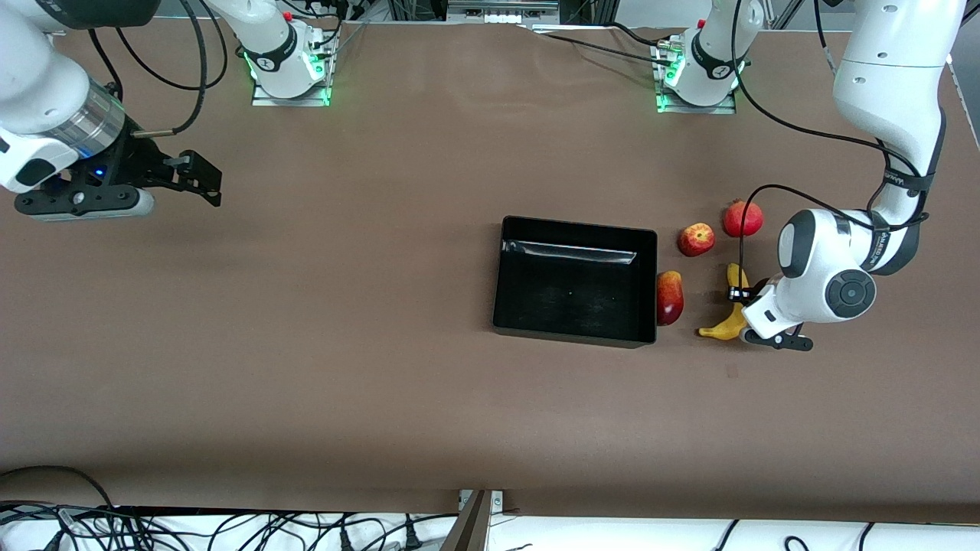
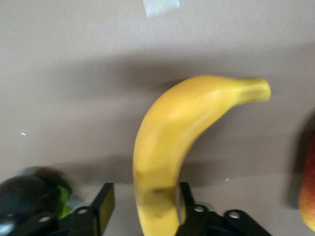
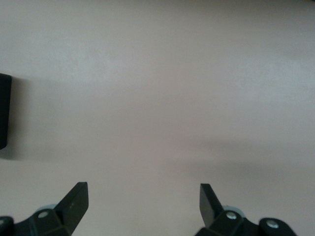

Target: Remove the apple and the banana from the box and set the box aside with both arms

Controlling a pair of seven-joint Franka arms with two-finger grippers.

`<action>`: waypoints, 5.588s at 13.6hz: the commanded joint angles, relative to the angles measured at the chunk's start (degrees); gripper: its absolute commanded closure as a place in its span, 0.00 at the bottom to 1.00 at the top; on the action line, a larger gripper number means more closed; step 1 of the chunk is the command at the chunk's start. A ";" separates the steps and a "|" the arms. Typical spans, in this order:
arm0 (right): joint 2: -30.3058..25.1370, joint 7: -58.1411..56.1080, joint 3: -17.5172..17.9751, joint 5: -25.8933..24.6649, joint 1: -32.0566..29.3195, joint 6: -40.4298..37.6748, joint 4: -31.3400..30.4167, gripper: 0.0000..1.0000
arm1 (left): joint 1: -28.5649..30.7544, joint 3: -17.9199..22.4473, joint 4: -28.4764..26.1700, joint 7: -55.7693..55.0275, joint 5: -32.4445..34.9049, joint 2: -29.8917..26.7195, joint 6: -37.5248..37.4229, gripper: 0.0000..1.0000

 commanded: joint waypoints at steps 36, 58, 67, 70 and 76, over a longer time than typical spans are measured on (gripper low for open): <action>30.40 37.33 -4.10 1.34 31.25 32.34 0.92 1.00 | -3.09 3.43 2.48 -4.72 -4.03 -35.21 -26.72 0.00; 12.37 -20.17 -17.10 10.57 10.31 37.14 -29.74 1.00 | -3.18 1.93 2.66 -4.81 -3.41 -35.12 -26.98 0.00; 11.32 -20.36 -23.17 11.28 10.22 46.91 -39.68 1.00 | -3.09 1.93 2.66 -4.72 -3.41 -35.12 -26.98 0.00; 10.01 -20.54 -22.73 11.19 10.31 45.51 -38.20 0.00 | -3.09 1.93 2.66 -4.72 -3.41 -35.12 -26.98 0.00; 9.21 -20.11 -22.38 10.84 11.45 15.22 -12.56 0.00 | -3.09 1.93 2.66 -4.63 -3.41 -35.12 -26.98 0.00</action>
